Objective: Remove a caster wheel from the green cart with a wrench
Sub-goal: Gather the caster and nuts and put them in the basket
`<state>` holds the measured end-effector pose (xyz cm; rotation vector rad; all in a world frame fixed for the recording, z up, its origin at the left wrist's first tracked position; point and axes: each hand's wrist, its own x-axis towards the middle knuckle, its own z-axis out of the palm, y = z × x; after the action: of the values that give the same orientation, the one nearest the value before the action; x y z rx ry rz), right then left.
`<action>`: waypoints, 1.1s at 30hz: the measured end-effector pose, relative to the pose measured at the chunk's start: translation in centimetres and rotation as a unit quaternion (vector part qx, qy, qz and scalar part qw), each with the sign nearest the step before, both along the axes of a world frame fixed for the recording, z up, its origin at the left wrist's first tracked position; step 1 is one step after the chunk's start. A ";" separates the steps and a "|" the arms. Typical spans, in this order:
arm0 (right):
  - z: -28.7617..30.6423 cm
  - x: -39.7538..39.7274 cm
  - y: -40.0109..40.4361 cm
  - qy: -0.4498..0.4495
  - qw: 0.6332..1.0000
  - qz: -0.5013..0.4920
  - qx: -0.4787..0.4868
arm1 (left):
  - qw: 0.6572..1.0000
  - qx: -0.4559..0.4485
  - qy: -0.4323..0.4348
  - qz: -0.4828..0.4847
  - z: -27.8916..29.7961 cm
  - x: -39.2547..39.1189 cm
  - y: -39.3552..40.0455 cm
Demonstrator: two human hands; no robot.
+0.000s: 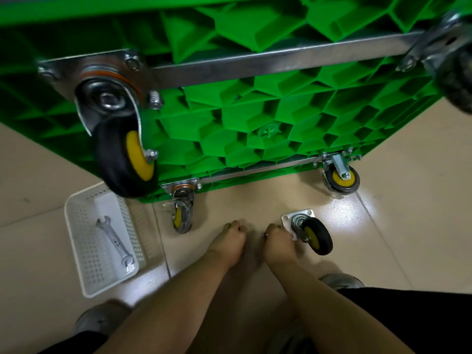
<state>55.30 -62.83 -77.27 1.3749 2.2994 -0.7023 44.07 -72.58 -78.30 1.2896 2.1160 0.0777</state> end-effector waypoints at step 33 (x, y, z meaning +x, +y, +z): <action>-1.4 -3.0 -4.2 0.019 0.992 0.124 0.000 | 0.992 0.049 -0.030 0.109 -1.0 0.0 -7.7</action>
<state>52.33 -67.05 -78.62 1.0584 2.4436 -0.6525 44.04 -80.30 -79.28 1.0914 2.2162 0.3127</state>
